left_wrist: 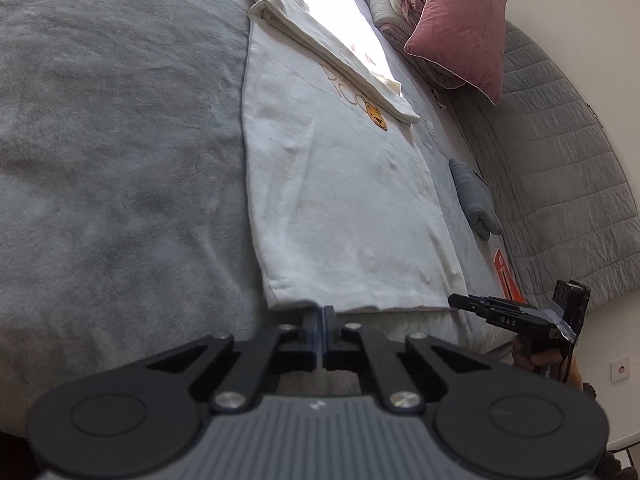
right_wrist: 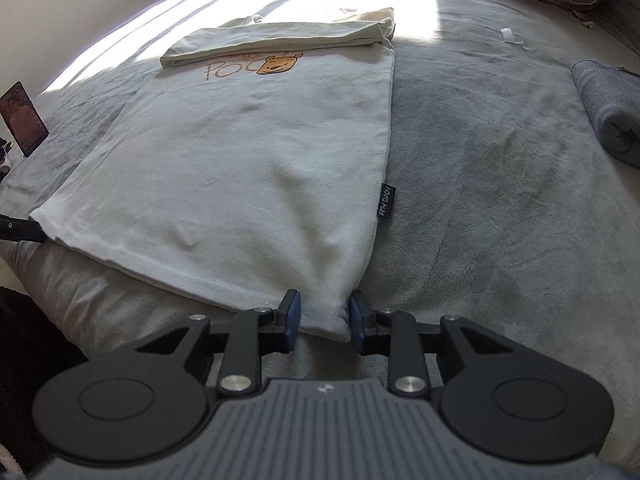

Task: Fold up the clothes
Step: 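Close both grippers on the white sweatshirt hem, then lift the hem with both grippers and fold it toward the collar strip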

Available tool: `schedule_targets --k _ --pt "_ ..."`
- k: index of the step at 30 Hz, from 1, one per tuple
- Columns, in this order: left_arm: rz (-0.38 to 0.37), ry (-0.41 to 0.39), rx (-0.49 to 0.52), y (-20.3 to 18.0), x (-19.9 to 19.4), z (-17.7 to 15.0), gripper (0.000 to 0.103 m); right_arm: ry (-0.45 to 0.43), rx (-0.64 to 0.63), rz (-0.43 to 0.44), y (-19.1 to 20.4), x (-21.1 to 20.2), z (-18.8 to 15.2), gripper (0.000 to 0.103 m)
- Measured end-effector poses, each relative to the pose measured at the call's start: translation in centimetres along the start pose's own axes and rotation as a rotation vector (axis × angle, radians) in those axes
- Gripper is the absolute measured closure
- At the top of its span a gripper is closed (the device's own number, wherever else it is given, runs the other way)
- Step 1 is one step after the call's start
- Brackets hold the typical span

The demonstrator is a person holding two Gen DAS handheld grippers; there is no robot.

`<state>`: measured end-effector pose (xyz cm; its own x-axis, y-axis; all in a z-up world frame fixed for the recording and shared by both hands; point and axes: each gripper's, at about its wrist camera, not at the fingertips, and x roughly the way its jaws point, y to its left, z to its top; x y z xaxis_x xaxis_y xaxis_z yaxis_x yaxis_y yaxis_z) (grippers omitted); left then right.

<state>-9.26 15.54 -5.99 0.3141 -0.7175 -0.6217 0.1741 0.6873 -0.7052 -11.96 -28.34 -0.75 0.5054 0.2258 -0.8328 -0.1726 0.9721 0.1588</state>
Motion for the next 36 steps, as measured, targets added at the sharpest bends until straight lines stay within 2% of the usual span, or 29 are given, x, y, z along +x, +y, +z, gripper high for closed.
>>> schedule_targets --k 1,4,10,11,13,14,17,19,21,24,25,26,27,28,29,31,36 --pt "-0.009 0.001 0.007 -0.2 0.0 -0.1 0.103 0.004 0.012 0.011 -0.1 -0.1 0.1 0.09" --pt "-0.059 -0.014 0.007 -0.5 -0.3 -0.4 0.103 0.014 0.05 0.044 -0.5 -0.4 0.6 0.091" --pt "-0.044 -0.023 0.039 -1.0 -1.6 0.0 0.1 0.017 0.107 0.09 -1.0 -1.1 1.0 0.092" --pt "-0.038 -0.031 0.046 -1.0 -2.0 0.1 0.094 0.019 0.106 0.091 -0.9 -1.2 1.1 0.091" --pt "-0.023 -0.048 0.055 -1.0 -2.7 0.3 0.07 0.027 0.112 0.09 -1.1 -1.1 1.1 0.083" --pt "-0.006 -0.063 0.057 -0.9 -3.0 0.6 0.056 0.031 0.115 0.089 -1.2 -1.1 1.1 0.083" --pt "0.035 -0.073 0.045 -0.3 -3.4 1.1 0.052 0.04 0.131 0.085 -1.5 -0.9 1.1 0.077" --pt "0.055 -0.06 0.013 0.4 -2.9 1.4 0.052 0.038 0.139 0.078 -1.7 -0.7 1.1 0.059" --pt "0.071 -0.044 -0.008 0.9 -2.3 1.4 0.055 0.041 0.136 0.079 -1.6 -0.3 0.9 0.059" --pt "0.052 -0.044 -0.024 1.1 -1.3 1.3 0.06 0.041 0.114 0.074 -1.1 0.1 0.6 0.058" --pt "0.046 -0.044 -0.028 1.1 -1.1 1.3 0.063 0.041 0.106 0.068 -1.0 0.3 0.5 0.059" --pt "0.042 -0.04 -0.033 1.1 -0.8 1.3 0.073 0.039 0.099 0.062 -0.8 0.3 0.5 0.061" --pt "0.043 -0.035 -0.035 1.1 -0.5 1.2 0.081 0.037 0.092 0.058 -0.8 0.4 0.5 0.069" --pt "0.039 -0.035 -0.039 1.2 -0.4 1.1 0.084 0.036 0.086 0.053 -0.7 0.4 0.5 0.078" --pt "0.034 -0.034 -0.043 1.2 -0.3 1.1 0.087 0.035 0.083 0.051 -0.7 0.5 0.5 0.082" --pt "0.015 -0.037 -0.06 1.4 -0.4 0.9 0.09 0.037 0.11 0.07 -1.0 0.4 0.5 0.09" --pt "-0.093 -0.078 -0.158 1.9 -1.5 1.1 0.091 0.018 0.204 0.139 -2.0 -0.5 0.7 0.091"
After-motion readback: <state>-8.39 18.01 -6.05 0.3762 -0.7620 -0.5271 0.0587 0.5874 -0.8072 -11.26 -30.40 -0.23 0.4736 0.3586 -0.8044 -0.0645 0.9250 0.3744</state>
